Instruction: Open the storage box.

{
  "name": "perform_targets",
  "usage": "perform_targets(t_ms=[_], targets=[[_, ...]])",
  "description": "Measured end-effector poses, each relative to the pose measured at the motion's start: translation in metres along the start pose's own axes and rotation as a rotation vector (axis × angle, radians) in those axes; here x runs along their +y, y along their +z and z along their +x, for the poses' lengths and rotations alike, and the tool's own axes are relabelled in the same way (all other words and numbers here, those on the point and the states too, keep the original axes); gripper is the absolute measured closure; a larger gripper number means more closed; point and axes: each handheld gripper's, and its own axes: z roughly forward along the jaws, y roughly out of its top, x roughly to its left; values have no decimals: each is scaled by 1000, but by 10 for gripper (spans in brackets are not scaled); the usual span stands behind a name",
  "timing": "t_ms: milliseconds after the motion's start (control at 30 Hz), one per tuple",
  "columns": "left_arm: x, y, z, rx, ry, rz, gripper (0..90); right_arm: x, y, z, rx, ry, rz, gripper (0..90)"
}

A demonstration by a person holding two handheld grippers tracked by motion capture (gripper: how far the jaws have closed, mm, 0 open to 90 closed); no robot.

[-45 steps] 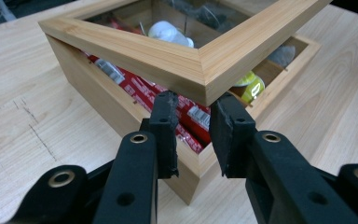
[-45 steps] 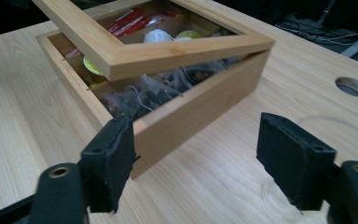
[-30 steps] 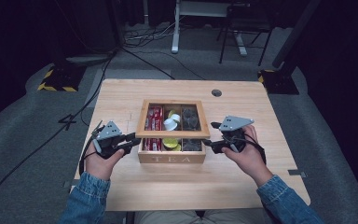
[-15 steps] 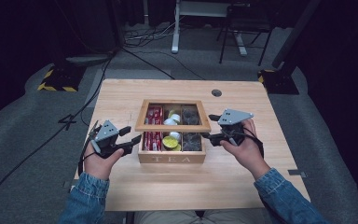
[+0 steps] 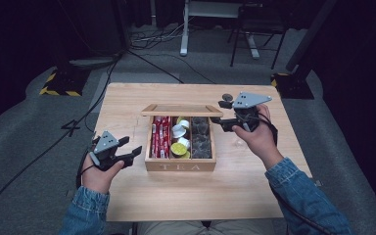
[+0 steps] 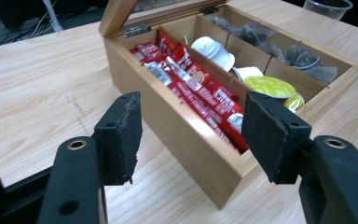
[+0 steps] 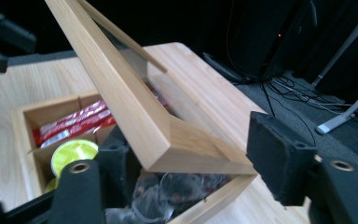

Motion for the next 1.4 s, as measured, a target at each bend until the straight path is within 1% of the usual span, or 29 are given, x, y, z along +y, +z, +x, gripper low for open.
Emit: perform_targets(t_ms=[33,67,167,200,233,267,300,333,367,400,433,467,500,567,600,667,733,767,833,900,933,967,1067,1100,1133,1167,1233,1333,1400], targets=[[-3,-4,2,9,-5,1,389,4,3,-5,5,10,-13,419],[-3,-4,2,9,-5,1,390,5,4,-7,4,16,-16,427],[-8,-8,3,25,-11,7,390,8,7,-10,3,19,-19,444],[-10,-10,4,31,-15,12,391,11,10,-13,-1,15,-22,452],[-10,-10,4,31,-15,12,391,11,10,-13,-1,15,-22,452],[-13,-12,4,33,-25,14,391,13,12,-17,-8,13,-24,485],[-13,-13,5,33,-26,12,391,14,13,-19,-18,10,-19,484],[-14,-14,5,34,-24,14,390,14,15,-22,-25,17,-18,485],[-14,-15,5,34,-27,12,390,15,16,-26,-21,29,-23,489],[-14,-15,5,34,-27,12,389,15,16,-26,-21,29,-23,489],[-14,-16,4,37,-26,12,389,15,18,-29,-23,38,-24,493],[-15,-16,4,37,-27,13,389,17,21,-37,-32,51,-38,510],[-15,-16,5,39,-26,13,389,18,22,-40,-33,59,-45,515],[-15,-16,5,38,-26,14,388,18,23,-42,-36,66,-49,523],[-15,-15,5,38,-30,12,389,21,25,-49,-42,75,-60,555],[-15,-14,6,36,-25,16,389,22,26,-50,-45,77,-62,563],[-15,-12,7,35,-27,14,390,28,30,-57,-48,89,-60,615],[-15,-12,7,35,-27,14,390,30,32,-59,-51,91,-58,620],[-14,-8,9,30,-22,19,390,34,35,-64,-69,100,-46,624],[-14,-6,9,27,-27,20,390,38,38,-68,-88,117,-38,625],[-14,-6,9,27,-27,20,389,38,38,-68,-88,117,-38,625],[-14,-5,11,25,-23,21,388,41,42,-73,-106,131,-34,625],[-14,-4,12,26,-28,17,387,43,45,-75,-117,139,-30,623],[-15,-3,13,24,-31,18,386,45,48,-79,-126,145,-28,621],[-15,-3,14,23,-37,17,386,45,48,-79,-126,145,-28,621],[-15,-2,15,22,-38,20,386,45,51,-82,-138,149,-27,619],[-16,-1,15,20,-39,21,385,46,53,-83,-144,151,-27,616],[-17,0,16,18,-41,27,384,47,62,-89,-170,175,-31,589],[-17,0,16,20,-46,27,383,47,66,-91,-185,179,-25,573]])
